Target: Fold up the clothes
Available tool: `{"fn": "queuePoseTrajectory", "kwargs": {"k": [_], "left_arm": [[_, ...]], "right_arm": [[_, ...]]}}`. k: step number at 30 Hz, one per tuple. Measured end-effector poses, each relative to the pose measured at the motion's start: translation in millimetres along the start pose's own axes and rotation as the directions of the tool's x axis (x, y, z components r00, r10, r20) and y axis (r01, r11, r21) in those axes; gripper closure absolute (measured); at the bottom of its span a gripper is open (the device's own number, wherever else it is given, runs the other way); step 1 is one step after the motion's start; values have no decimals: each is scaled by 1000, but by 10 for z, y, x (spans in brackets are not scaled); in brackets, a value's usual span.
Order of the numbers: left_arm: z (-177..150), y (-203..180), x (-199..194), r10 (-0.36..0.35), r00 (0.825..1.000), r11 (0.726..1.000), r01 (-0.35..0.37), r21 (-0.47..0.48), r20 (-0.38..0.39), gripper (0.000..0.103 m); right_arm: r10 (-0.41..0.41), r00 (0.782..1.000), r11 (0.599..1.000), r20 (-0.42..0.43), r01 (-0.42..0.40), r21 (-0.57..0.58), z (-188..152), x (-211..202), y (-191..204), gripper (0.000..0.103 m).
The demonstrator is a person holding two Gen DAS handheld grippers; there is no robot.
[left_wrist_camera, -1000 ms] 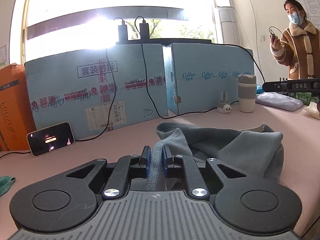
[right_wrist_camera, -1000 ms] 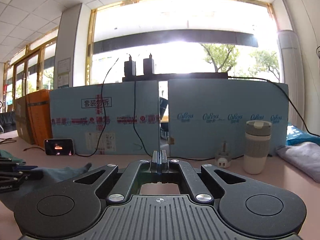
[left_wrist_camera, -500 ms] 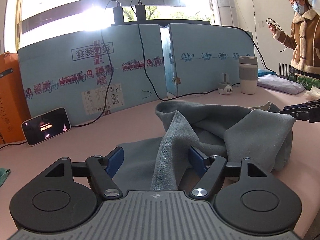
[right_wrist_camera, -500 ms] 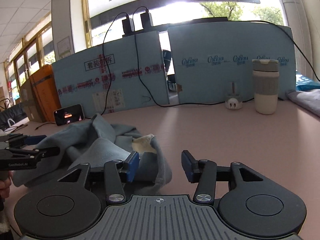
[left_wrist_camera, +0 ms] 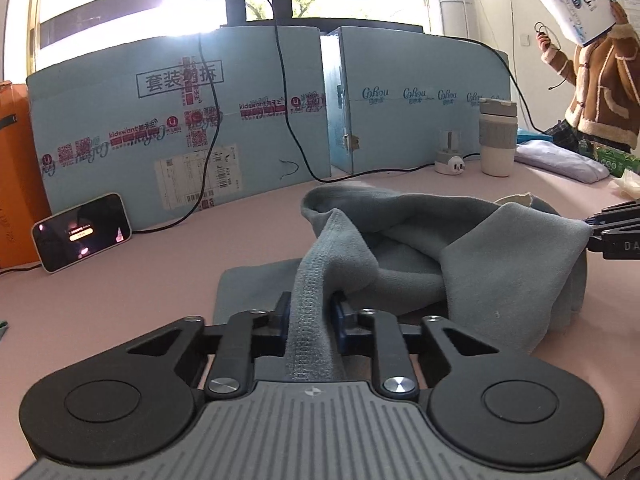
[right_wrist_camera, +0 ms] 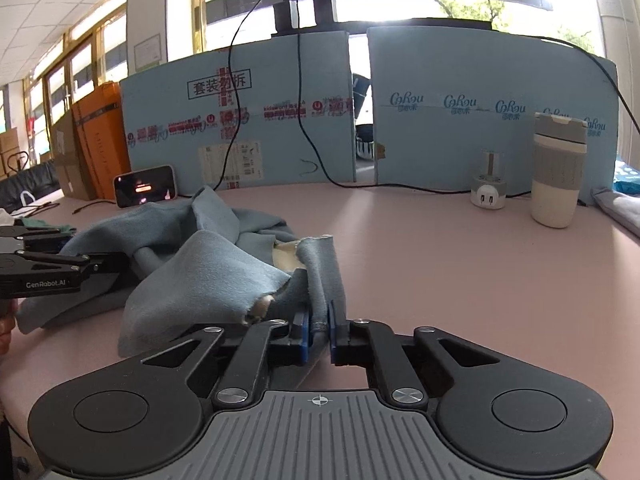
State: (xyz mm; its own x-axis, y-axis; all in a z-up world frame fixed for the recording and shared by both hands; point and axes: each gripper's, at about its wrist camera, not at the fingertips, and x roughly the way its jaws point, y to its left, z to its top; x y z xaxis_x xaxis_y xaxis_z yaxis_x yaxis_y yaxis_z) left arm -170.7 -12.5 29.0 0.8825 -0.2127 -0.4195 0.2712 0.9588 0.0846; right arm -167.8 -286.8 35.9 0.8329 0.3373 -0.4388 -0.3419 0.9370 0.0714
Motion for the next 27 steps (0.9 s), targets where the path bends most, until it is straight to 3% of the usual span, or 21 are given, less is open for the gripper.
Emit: {"fn": "queuePoseTrajectory", "kwargs": {"k": [11, 18, 20, 24, 27], "left_arm": [[391, 103, -108, -14, 998, 1000, 13, 25, 65, 95], [907, 223, -49, 39, 987, 996, -50, 70, 157, 94], [1011, 269, 69, 88, 981, 992, -102, 73, 175, 94], [1094, 410, 433, 170, 973, 982, -180, 49, 155, 92], [983, 560, 743, 181, 980, 984, -181, -8, 82, 92]], "right_arm": [[-100, 991, 985, 94, 112, -130, 449, 72, -75, 98], [-154, 969, 950, 191, 198, -241, 1036, 335, -74, 98], [-174, 960, 943, 217, 226, -244, 1224, 492, -94, 98], [-199, 952, 947, 233, 248, -205, 1525, 878, -150, 98], [-204, 958, 956, 202, 239, -170, 1587, 1192, -176, 98]]}}
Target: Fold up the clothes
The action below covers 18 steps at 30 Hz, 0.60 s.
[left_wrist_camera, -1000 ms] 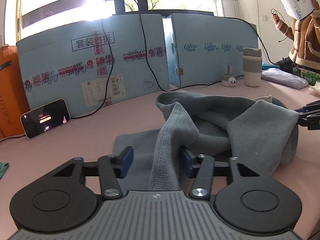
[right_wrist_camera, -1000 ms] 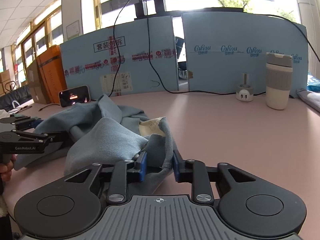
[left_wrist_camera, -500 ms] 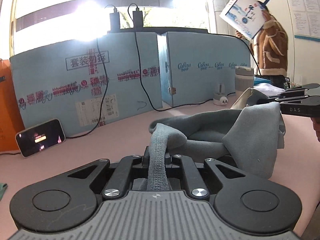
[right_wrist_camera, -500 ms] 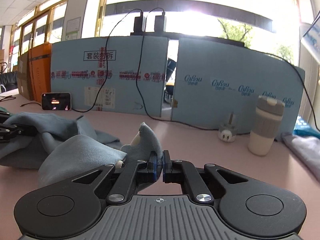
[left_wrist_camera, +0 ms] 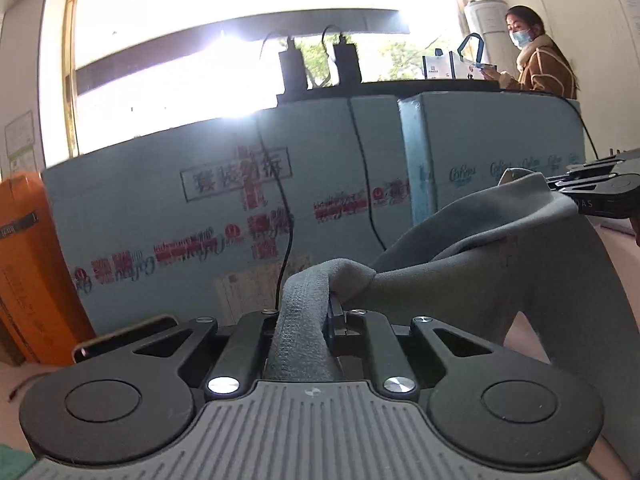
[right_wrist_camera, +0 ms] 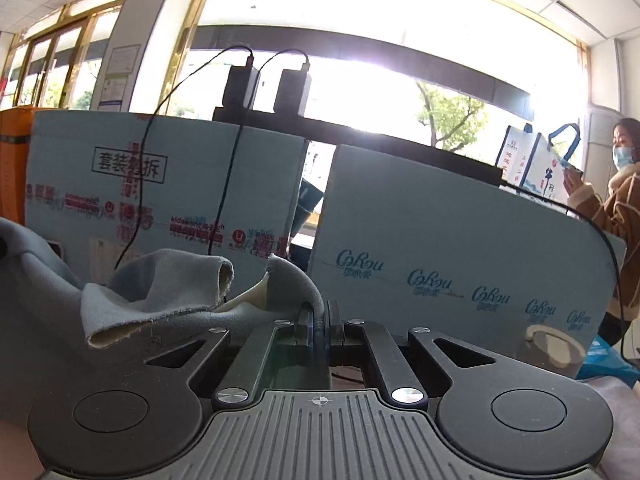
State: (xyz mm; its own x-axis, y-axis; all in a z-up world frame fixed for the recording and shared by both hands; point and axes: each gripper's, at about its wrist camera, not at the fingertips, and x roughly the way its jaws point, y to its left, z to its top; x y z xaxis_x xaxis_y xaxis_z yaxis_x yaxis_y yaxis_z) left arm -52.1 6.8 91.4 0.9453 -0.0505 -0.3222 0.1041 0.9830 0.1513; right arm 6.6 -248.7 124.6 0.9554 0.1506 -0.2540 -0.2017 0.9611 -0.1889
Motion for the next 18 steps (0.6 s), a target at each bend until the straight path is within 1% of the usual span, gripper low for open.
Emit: {"fn": "queuePoseTrajectory", "kwargs": {"k": [2, 4, 5, 6, 7, 8, 9, 10, 12, 13, 14, 16, 18], "left_arm": [[-125, 33, 164, -3, 999, 1000, 2, -17, -45, 92], [-278, 54, 277, -10, 996, 1000, 9, -22, -84, 89], [-338, 65, 313, -14, 995, 1000, 12, -24, -101, 88], [-379, 73, 344, -18, 993, 1000, 16, -24, -113, 86], [-406, 86, 360, -22, 993, 1000, 19, -24, -120, 85], [-421, 97, 361, -25, 992, 999, 22, -27, -122, 83], [-432, 104, 355, -30, 992, 999, 26, -31, -122, 80], [-445, 110, 346, -36, 992, 999, 32, -36, -121, 78], [-475, 111, 359, -52, 991, 998, 47, -46, -127, 71], [-489, 113, 376, -63, 989, 997, 56, -54, -137, 71], [-503, 115, 392, -75, 986, 996, 66, -63, -146, 71], [-514, 125, 425, -75, 984, 995, 64, -70, -159, 69], [-526, 131, 438, -63, 985, 996, 52, -71, -160, 63]], "right_arm": [[9, 999, 1000, -40, -8, 16, -88, 187, 45, 97], [15, 995, 999, -94, -11, 41, -222, 330, 76, 93], [12, 993, 999, -115, -6, 53, -294, 373, 92, 87], [3, 993, 998, -121, 5, 63, -367, 374, 103, 76], [-2, 993, 998, -116, 10, 68, -425, 357, 106, 69], [-6, 994, 998, -110, 13, 66, -466, 329, 107, 53], [-13, 995, 998, -102, 19, 59, -493, 288, 107, 43], [-19, 996, 998, -91, 24, 50, -509, 246, 107, 42], [-20, 998, 999, -62, 23, 45, -496, 165, 88, 40], [-19, 999, 999, -47, 21, 46, -487, 125, 76, 39], [-15, 999, 999, -35, 17, 51, -474, 99, 64, 35], [-9, 999, 999, -30, 11, 54, -479, 86, 64, 33], [0, 999, 999, -39, 2, 37, -509, 96, 96, 33]]}}
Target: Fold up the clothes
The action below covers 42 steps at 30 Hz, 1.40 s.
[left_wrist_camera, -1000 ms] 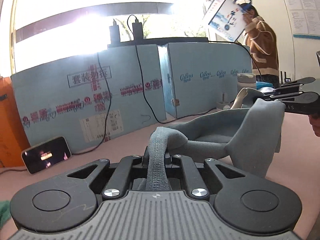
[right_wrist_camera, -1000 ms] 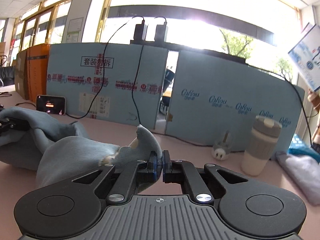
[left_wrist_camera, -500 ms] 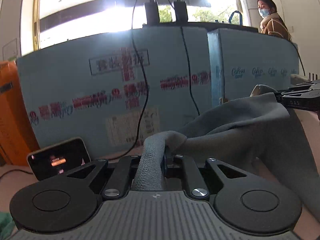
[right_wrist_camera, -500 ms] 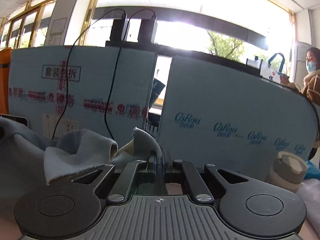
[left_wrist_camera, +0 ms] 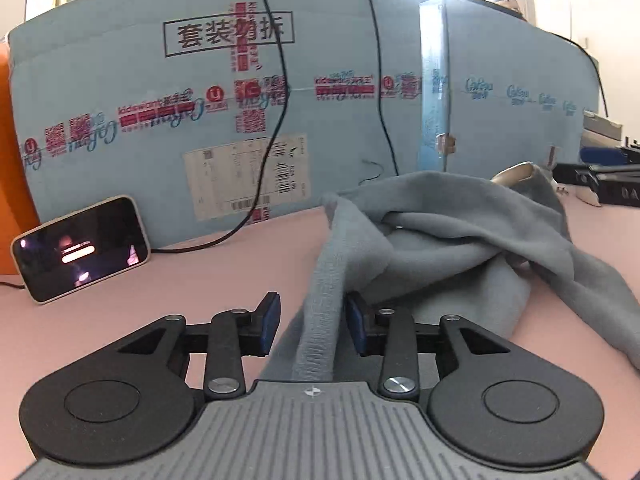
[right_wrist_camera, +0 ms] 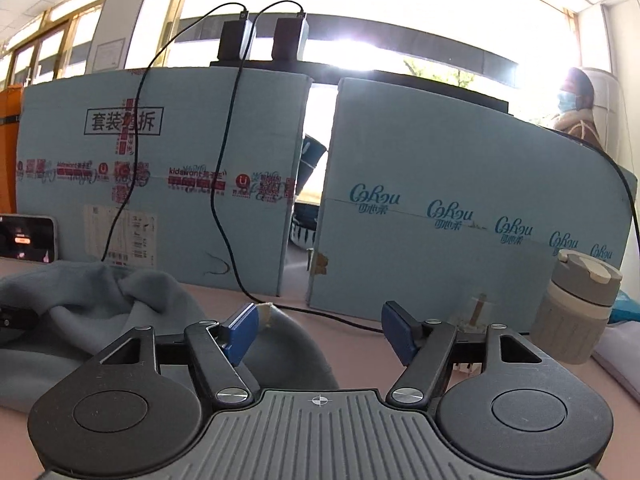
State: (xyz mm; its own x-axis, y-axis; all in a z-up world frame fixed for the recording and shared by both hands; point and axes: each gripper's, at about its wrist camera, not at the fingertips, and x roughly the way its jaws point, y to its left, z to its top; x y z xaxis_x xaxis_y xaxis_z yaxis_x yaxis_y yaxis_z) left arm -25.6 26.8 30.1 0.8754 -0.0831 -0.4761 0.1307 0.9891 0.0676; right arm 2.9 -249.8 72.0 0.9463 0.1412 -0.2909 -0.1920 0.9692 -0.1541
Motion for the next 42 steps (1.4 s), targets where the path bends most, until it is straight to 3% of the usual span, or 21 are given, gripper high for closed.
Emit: {"fn": "queuePoseTrajectory", "kwargs": {"k": [6, 9, 23, 26, 28, 33, 42], "left_arm": [[-31, 45, 22, -17, 1000, 999, 18, -34, 5, 53], [-36, 59, 44, -26, 1000, 998, 26, -49, -4, 53], [-48, 146, 125, -50, 998, 992, 46, -116, -34, 49], [-47, 138, 127, -49, 998, 993, 45, -112, -34, 41], [-46, 144, 119, -50, 998, 992, 46, -114, -30, 40], [-44, 144, 86, -58, 998, 992, 57, -113, -11, 40], [-36, 214, 16, -67, 997, 987, 71, -146, 34, 41]], "right_arm": [[61, 998, 997, -30, -63, -41, -76, -28, 154, 33], [81, 996, 995, -47, -83, -54, -116, -45, 220, 33], [91, 996, 996, -24, -92, -12, -203, -445, 287, 33], [102, 994, 995, -32, -102, -4, -207, -511, 321, 33], [118, 992, 993, -46, -118, -12, -216, -550, 378, 33], [197, 976, 975, -87, -204, -82, -233, -649, 665, 33], [305, 938, 908, -164, -338, -247, -235, -649, 1298, 33]]}}
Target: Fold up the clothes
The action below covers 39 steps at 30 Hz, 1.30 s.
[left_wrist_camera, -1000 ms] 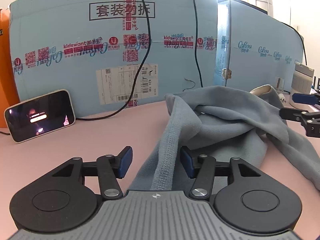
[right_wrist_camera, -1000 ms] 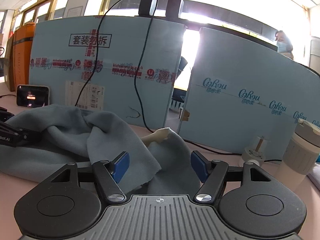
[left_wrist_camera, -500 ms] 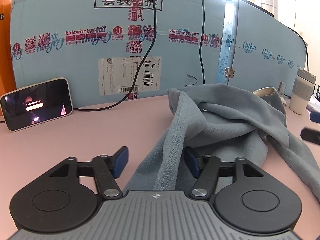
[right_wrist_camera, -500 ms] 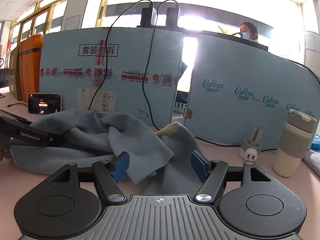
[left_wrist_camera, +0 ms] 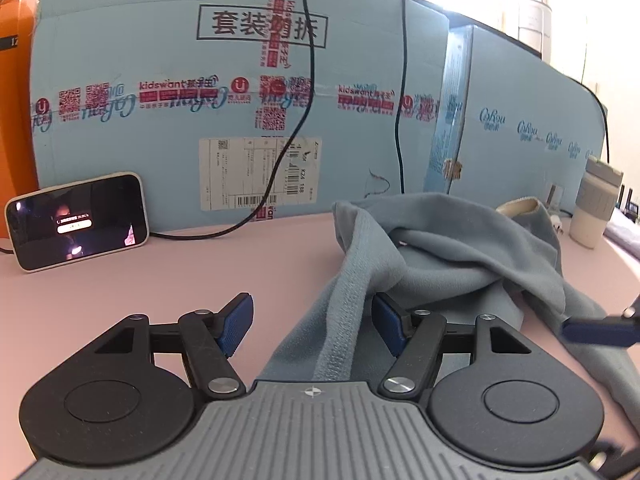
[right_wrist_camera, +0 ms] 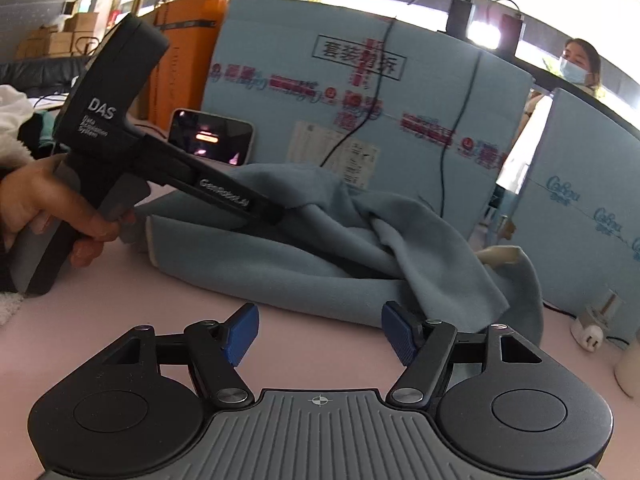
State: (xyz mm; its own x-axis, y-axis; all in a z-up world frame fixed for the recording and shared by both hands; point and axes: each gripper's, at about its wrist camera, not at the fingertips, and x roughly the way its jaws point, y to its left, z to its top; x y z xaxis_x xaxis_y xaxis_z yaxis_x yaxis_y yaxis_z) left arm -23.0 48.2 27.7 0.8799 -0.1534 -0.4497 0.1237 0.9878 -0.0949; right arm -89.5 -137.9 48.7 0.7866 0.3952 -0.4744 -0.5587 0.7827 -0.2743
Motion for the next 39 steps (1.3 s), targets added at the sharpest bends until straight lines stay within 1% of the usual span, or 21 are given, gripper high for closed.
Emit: {"fn": "queuePoseTrajectory", "kwargs": {"k": [2, 3, 5, 8, 10, 11, 15, 16, 17, 18, 20, 22, 23, 24, 27, 31, 34, 37, 39], "left_arm": [[3, 23, 2, -6, 1000, 1000, 6, -11, 1, 44], [5, 33, 6, -7, 1000, 1000, 7, -16, 0, 48], [5, 54, 15, -18, 1000, 999, 18, -27, -5, 54], [3, 67, 19, -24, 1000, 999, 24, -35, -6, 54], [2, 74, 20, -29, 1000, 999, 29, -39, -6, 58], [2, 77, 20, -32, 999, 999, 32, -40, -6, 61], [0, 80, 13, -44, 999, 998, 43, -41, -4, 69], [0, 77, 10, -45, 999, 998, 45, -40, -4, 70], [0, 75, 8, -47, 999, 998, 47, -39, -4, 71], [0, 74, 6, -50, 999, 998, 50, -38, -4, 73], [-1, 75, 2, -54, 999, 998, 54, -38, -3, 74], [0, 83, -4, -55, 998, 998, 55, -38, 0, 74], [1, 104, -7, -59, 998, 997, 59, -46, 2, 74], [2, 135, -10, -64, 998, 996, 64, -58, 6, 74], [8, 228, -20, -80, 997, 992, 81, -92, 17, 74], [8, 309, -36, -100, 995, 987, 103, -127, 28, 74], [3, 277, -48, -99, 995, 989, 100, -113, 16, 75], [-19, 202, -84, -107, 994, 990, 105, -92, -9, 79], [-54, 134, -181, -132, 991, 988, 130, -84, -14, 82]], "right_arm": [[13, 1000, 1000, 4, -13, -28, 55, 51, 80, 33], [19, 1000, 999, 0, -19, -43, 79, 86, 111, 33], [34, 999, 997, -13, -34, -74, 114, 170, 194, 33], [54, 998, 991, -28, -57, -125, 132, 292, 334, 33], [41, 999, 984, -14, -42, -173, 131, 330, 421, 34], [32, 999, 981, -6, -32, -191, 131, 349, 454, 34], [28, 1000, 981, -4, -28, -192, 143, 446, 466, 39], [35, 999, 981, -6, -35, -190, 147, 462, 458, 42], [49, 999, 981, -10, -50, -189, 146, 471, 447, 53], [61, 998, 980, -15, -62, -191, 143, 475, 440, 62], [70, 997, 977, -17, -72, -202, 131, 474, 445, 66], [78, 997, 972, -19, -80, -219, 117, 478, 474, 76], [78, 997, 970, -22, -81, -227, 113, 482, 484, 86], [75, 997, 969, -25, -79, -236, 108, 486, 494, 92], [62, 998, 968, -18, -64, -244, 85, 458, 519, 95], [46, 999, 971, 5, -43, -233, 85, 336, 481, 96], [15, 999, 973, 32, -8, -230, 84, 158, 433, 96], [-24, 998, 976, 61, 36, -213, 53, -79, 400, 96], [-40, 996, 980, 75, 54, -190, 22, -250, 346, 96]]}}
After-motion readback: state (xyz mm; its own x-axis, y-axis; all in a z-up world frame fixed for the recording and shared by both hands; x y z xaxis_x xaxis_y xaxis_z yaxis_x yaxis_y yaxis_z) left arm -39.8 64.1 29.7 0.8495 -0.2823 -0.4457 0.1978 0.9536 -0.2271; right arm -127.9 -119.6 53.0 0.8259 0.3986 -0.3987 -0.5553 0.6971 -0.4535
